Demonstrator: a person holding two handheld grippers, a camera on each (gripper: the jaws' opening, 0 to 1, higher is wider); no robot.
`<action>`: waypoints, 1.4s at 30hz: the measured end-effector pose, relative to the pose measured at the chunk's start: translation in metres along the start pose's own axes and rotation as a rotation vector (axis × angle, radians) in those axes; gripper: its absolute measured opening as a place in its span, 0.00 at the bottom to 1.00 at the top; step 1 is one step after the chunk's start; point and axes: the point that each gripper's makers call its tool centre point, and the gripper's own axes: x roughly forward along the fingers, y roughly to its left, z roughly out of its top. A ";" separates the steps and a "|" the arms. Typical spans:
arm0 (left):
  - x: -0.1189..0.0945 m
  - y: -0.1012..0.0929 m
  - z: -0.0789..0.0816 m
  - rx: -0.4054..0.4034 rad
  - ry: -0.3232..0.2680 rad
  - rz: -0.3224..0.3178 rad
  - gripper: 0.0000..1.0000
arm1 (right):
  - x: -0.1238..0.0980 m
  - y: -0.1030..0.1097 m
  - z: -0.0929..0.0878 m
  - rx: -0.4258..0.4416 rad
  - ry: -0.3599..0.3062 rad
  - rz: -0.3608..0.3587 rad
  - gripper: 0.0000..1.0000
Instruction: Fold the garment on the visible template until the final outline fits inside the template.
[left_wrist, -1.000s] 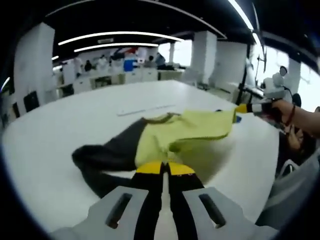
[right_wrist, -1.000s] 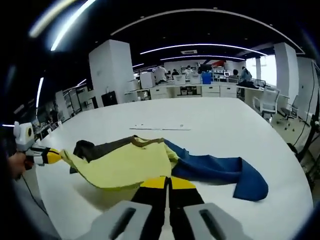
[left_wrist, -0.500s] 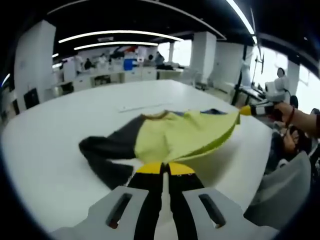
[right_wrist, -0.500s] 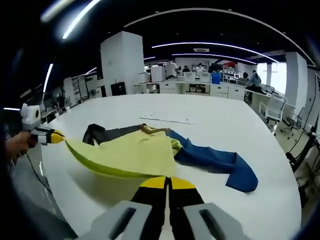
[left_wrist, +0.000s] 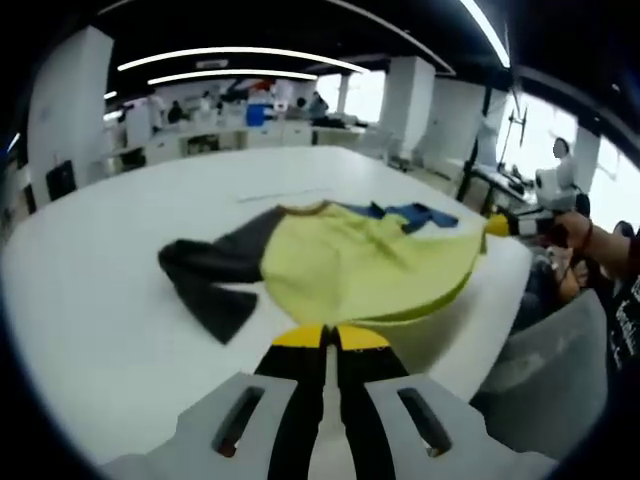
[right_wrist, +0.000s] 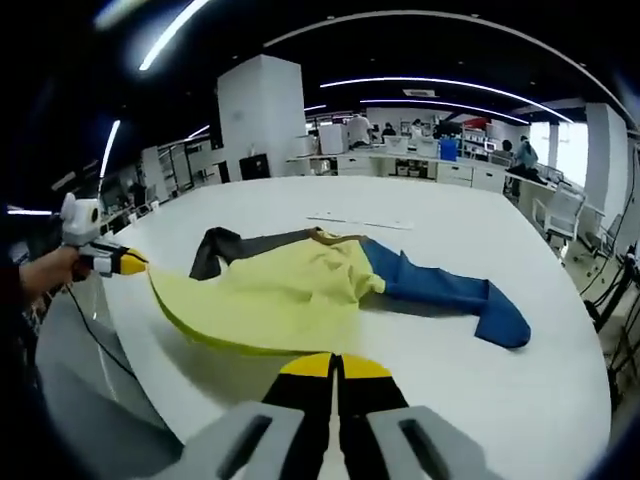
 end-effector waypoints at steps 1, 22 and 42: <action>-0.001 0.001 -0.003 -0.007 0.005 0.004 0.00 | -0.001 0.004 -0.003 0.002 0.005 0.016 0.00; -0.021 0.001 -0.068 -0.017 0.212 0.063 0.00 | -0.008 0.042 -0.080 0.101 0.132 0.164 0.00; -0.023 -0.004 -0.090 -0.077 0.289 0.078 0.00 | -0.012 0.044 -0.095 0.102 0.160 0.133 0.00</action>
